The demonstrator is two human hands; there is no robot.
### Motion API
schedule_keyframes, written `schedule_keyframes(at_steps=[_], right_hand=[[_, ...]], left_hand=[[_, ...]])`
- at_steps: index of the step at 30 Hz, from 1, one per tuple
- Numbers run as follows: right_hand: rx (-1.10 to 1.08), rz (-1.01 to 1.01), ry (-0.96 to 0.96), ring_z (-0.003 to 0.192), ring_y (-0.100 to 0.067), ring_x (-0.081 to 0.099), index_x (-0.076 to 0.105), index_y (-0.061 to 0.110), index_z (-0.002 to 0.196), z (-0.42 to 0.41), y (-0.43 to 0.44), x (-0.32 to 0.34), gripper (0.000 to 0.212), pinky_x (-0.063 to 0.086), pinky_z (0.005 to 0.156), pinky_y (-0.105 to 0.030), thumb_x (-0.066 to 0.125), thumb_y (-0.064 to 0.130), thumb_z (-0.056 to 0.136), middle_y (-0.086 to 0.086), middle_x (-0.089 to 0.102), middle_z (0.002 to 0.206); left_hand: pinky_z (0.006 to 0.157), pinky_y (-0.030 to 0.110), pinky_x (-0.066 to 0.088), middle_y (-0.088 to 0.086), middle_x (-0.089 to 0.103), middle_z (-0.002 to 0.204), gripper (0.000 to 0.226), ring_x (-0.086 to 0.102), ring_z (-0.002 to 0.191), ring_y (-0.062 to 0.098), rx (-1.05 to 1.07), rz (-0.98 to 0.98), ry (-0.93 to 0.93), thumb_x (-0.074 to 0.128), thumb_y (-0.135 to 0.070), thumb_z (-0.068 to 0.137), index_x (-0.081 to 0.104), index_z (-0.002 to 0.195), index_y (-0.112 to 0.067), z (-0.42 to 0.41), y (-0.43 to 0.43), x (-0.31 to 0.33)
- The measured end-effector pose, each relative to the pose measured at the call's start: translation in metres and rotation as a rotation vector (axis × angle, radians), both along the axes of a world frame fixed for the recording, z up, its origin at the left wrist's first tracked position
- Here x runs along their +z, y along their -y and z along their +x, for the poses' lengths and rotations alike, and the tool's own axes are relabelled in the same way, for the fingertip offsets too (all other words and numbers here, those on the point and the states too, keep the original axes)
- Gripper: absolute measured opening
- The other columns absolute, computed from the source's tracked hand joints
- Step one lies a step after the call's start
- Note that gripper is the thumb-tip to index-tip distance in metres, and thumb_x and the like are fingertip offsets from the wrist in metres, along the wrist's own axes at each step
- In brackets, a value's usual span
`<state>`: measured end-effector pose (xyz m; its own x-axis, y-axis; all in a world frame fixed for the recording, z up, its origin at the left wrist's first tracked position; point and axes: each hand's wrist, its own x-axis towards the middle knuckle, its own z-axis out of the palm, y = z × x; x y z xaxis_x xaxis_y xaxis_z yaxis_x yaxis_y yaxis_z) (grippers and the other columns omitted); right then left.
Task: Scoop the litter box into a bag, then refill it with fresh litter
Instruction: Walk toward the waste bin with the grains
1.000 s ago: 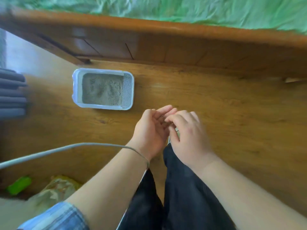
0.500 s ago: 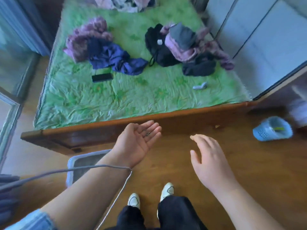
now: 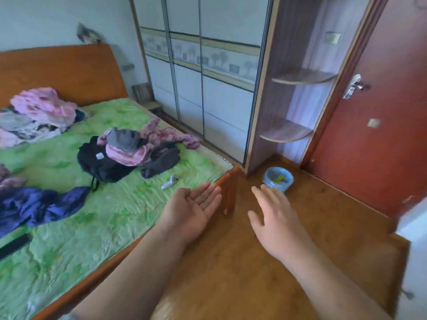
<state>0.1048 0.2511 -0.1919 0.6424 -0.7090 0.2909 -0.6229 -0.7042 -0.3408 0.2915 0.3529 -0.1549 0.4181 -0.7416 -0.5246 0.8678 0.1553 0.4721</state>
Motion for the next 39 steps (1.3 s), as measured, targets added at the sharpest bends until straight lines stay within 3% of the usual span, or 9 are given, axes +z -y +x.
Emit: schedule_keyframes(at_steps=[4, 8, 12, 15, 19, 31, 35, 39], right_hand=[[-0.082, -0.017, -0.070, 0.143, -0.026, 0.032, 0.040, 0.022, 0.148, -0.060, 0.082, 0.015, 0.063, 0.033, 0.115, -0.044, 0.034, 0.052, 0.093, -0.001, 0.043, 0.152], [-0.141, 0.006, -0.118, 0.147, -0.025, 0.022, 0.034, 0.022, 0.152, -0.096, 0.147, 0.025, 0.061, 0.023, 0.121, -0.039, 0.046, 0.046, 0.098, -0.001, 0.034, 0.158], [-0.166, 0.031, -0.128, 0.150, -0.021, 0.013, 0.026, 0.025, 0.155, -0.111, 0.199, 0.033, 0.061, 0.015, 0.121, -0.034, 0.042, 0.046, 0.100, 0.003, 0.025, 0.162], [-0.222, 0.058, -0.109, 0.149, -0.024, 0.019, 0.032, 0.023, 0.153, -0.114, 0.240, 0.031, 0.062, 0.021, 0.121, -0.038, 0.036, 0.049, 0.096, 0.001, 0.031, 0.160], [-0.265, 0.073, -0.104, 0.147, -0.025, 0.024, 0.038, 0.023, 0.150, -0.106, 0.299, 0.024, 0.060, 0.026, 0.120, -0.042, 0.044, 0.045, 0.095, -0.001, 0.035, 0.157], [-0.377, 0.114, -0.082, 0.151, -0.017, 0.009, 0.025, 0.027, 0.155, -0.032, 0.523, 0.024, 0.061, 0.011, 0.123, -0.033, 0.041, 0.047, 0.099, 0.005, 0.021, 0.163], [-0.428, 0.134, -0.088, 0.150, -0.018, 0.014, 0.029, 0.026, 0.154, -0.023, 0.593, 0.012, 0.063, 0.015, 0.123, -0.036, 0.035, 0.051, 0.096, 0.003, 0.025, 0.162], [-0.431, 0.193, -0.103, 0.150, -0.017, 0.012, 0.028, 0.025, 0.154, -0.020, 0.663, -0.010, 0.061, 0.014, 0.123, -0.034, 0.043, 0.045, 0.099, 0.005, 0.024, 0.162]], left_hand=[[0.091, 0.046, 0.055, 0.026, 0.069, 0.112, 0.044, 0.063, 0.108, 0.036, -0.037, -0.056, -0.018, 0.027, -0.018, 0.102, 0.059, 0.114, 0.010, -0.054, 0.093, 0.012], [0.089, 0.046, 0.055, 0.025, 0.068, 0.116, 0.045, 0.064, 0.110, 0.035, -0.049, -0.049, -0.065, 0.028, -0.020, 0.102, 0.059, 0.118, 0.008, -0.083, 0.166, 0.010], [0.088, 0.044, 0.056, 0.023, 0.070, 0.112, 0.046, 0.071, 0.099, 0.035, -0.089, -0.056, -0.086, 0.027, -0.022, 0.103, 0.059, 0.121, 0.007, -0.098, 0.227, 0.005], [0.085, 0.046, 0.059, 0.024, 0.072, 0.105, 0.046, 0.073, 0.091, 0.034, -0.105, -0.059, -0.094, 0.026, -0.022, 0.104, 0.060, 0.117, 0.007, -0.100, 0.274, 0.002], [0.081, 0.050, 0.058, 0.024, 0.071, 0.107, 0.046, 0.073, 0.092, 0.035, -0.131, -0.066, -0.118, 0.027, -0.021, 0.103, 0.060, 0.117, 0.007, -0.091, 0.343, -0.006], [0.087, 0.043, 0.052, 0.023, 0.073, 0.105, 0.047, 0.066, 0.103, 0.034, -0.277, -0.005, -0.056, 0.025, -0.023, 0.105, 0.060, 0.118, 0.005, -0.004, 0.599, -0.012], [0.087, 0.041, 0.053, 0.022, 0.073, 0.106, 0.047, 0.067, 0.103, 0.033, -0.319, 0.020, -0.033, 0.025, -0.023, 0.104, 0.060, 0.116, 0.006, 0.007, 0.681, -0.018], [0.084, 0.042, 0.053, 0.022, 0.073, 0.104, 0.047, 0.066, 0.104, 0.033, -0.345, 0.100, -0.050, 0.025, -0.023, 0.104, 0.061, 0.114, 0.005, 0.015, 0.754, -0.050]])
